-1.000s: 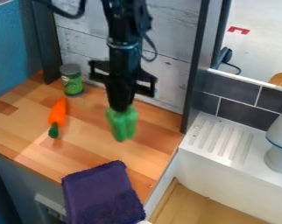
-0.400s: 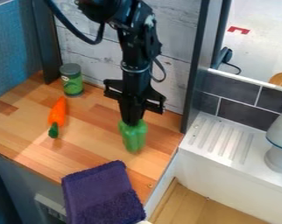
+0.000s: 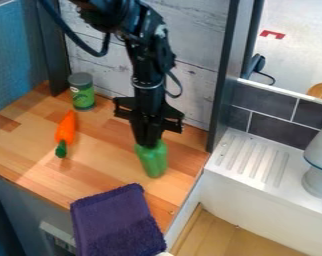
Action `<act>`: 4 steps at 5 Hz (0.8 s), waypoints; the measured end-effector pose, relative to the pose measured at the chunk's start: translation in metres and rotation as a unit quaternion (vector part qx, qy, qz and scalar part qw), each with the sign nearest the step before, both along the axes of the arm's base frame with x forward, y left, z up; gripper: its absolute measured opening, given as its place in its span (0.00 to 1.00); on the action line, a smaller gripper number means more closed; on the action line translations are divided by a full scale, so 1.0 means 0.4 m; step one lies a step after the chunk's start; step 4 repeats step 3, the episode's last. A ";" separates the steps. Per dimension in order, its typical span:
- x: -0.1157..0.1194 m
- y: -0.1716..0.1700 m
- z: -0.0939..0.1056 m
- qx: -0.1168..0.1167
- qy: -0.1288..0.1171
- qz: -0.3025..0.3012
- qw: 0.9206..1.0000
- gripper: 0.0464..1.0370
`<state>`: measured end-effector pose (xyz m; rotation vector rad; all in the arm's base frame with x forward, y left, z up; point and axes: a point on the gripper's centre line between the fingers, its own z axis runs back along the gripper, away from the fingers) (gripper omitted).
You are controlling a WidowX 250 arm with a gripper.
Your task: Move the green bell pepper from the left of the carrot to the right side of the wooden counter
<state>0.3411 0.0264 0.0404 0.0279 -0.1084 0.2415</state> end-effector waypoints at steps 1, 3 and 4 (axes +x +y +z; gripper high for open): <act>-0.011 0.013 0.000 0.006 -0.002 0.008 1.000 0.60; -0.043 0.038 0.112 -0.007 -0.034 0.020 0.999 0.97; -0.043 0.038 0.112 -0.007 -0.034 0.020 0.999 0.97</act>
